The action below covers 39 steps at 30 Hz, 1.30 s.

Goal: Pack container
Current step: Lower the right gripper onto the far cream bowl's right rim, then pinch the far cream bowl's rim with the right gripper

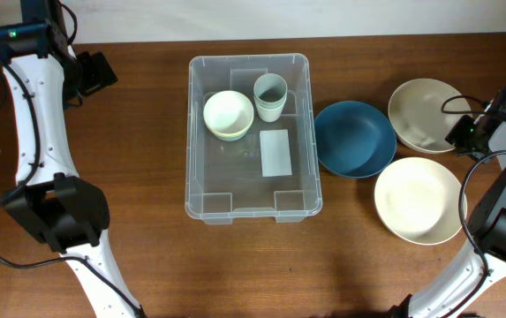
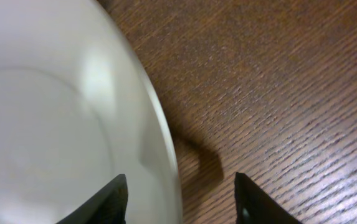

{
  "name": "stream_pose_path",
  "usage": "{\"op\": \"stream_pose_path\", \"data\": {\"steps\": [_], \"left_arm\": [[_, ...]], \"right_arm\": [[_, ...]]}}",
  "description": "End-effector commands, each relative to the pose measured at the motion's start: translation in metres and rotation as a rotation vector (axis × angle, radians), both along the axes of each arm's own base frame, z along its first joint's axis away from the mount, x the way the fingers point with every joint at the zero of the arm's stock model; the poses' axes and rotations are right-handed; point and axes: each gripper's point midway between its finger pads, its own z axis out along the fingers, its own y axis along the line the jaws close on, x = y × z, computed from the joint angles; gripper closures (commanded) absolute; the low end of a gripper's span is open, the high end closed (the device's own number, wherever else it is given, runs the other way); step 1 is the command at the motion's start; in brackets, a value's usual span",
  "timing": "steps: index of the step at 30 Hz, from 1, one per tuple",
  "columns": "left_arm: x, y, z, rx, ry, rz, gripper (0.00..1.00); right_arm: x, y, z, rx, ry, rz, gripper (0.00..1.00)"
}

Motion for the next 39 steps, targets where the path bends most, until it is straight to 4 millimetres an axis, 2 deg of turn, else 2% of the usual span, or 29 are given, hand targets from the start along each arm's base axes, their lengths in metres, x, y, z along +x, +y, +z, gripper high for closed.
{"op": "stream_pose_path", "data": {"steps": [1,8,12,16,19,20,28,30,32,35,39], "left_arm": [[0.001,0.004,0.004,0.018,-0.010,-0.001,0.01],[0.001,0.004,0.004,0.018,-0.010,-0.001,0.01],[0.001,0.004,0.004,0.018,-0.009,-0.001,0.01],[0.001,0.004,0.004,0.018,-0.009,-0.001,0.01],[0.001,0.004,0.004,0.018,-0.010,-0.001,0.01],[0.001,0.004,0.004,0.018,-0.010,-0.001,0.01],[0.001,0.004,0.004,0.018,-0.009,-0.001,0.01],[0.001,0.004,0.004,0.018,-0.010,0.000,0.01],[0.001,0.004,0.004,0.018,-0.010,0.000,0.01],[0.001,0.004,0.004,0.018,-0.009,-0.001,0.01],[0.001,0.004,0.004,0.018,-0.010,-0.001,0.01]], "right_arm": [[0.004,-0.001,-0.003,-0.007,0.003,0.001,0.47],[0.001,0.000,-0.004,-0.001,0.013,0.000,0.48],[0.001,0.000,-0.004,-0.002,0.012,0.000,0.65],[0.004,-0.002,-0.002,-0.010,-0.002,-0.001,0.71],[0.005,-0.006,0.000,-0.014,-0.011,-0.007,0.94],[0.005,-0.006,0.000,-0.014,-0.011,-0.008,0.96],[0.002,-0.017,0.003,-0.016,-0.023,-0.028,0.96],[0.004,-0.022,0.013,-0.005,-0.050,-0.031,0.96],[0.009,-0.029,0.033,0.000,-0.096,-0.033,0.96],[0.010,-0.049,0.082,-0.046,-0.163,-0.047,0.96],[0.013,-0.059,0.148,-0.113,-0.255,0.030,0.96]]}}
